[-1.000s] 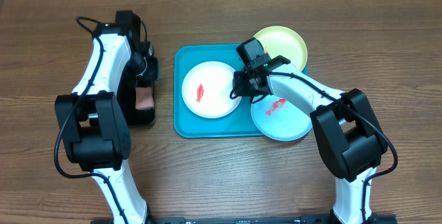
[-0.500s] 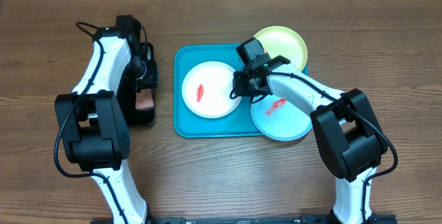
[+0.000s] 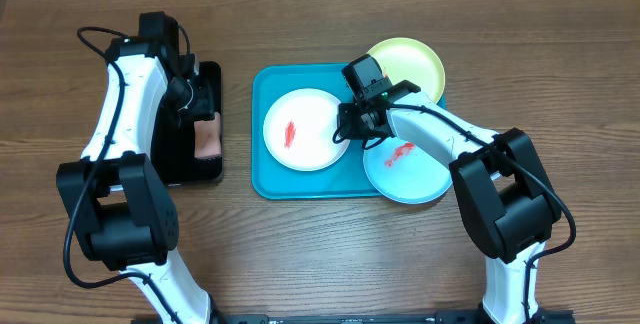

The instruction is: Clean dirty plates on tray and stack at the side

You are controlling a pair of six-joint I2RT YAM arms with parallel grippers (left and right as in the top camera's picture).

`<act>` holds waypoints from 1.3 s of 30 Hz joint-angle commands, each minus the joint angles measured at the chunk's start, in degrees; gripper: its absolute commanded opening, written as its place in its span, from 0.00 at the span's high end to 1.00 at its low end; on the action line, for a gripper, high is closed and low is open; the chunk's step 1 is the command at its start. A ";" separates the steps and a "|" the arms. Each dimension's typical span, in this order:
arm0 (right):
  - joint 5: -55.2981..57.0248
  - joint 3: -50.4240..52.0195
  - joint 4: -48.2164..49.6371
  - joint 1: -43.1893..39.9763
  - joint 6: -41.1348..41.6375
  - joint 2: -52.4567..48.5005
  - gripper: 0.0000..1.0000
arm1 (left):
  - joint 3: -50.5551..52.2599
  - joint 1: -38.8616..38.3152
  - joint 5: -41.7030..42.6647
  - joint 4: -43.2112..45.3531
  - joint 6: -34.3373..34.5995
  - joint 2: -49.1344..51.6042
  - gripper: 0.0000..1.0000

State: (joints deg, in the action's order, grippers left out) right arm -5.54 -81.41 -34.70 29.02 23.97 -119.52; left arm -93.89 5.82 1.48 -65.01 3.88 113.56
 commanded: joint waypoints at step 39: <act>0.94 0.39 0.15 0.24 0.07 -0.17 0.91 | 15.08 0.28 1.03 15.39 -1.09 -1.09 0.96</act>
State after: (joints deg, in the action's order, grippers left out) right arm -5.54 -81.41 -34.70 29.04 23.94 -119.52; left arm -75.16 6.00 2.31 -48.42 2.87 112.62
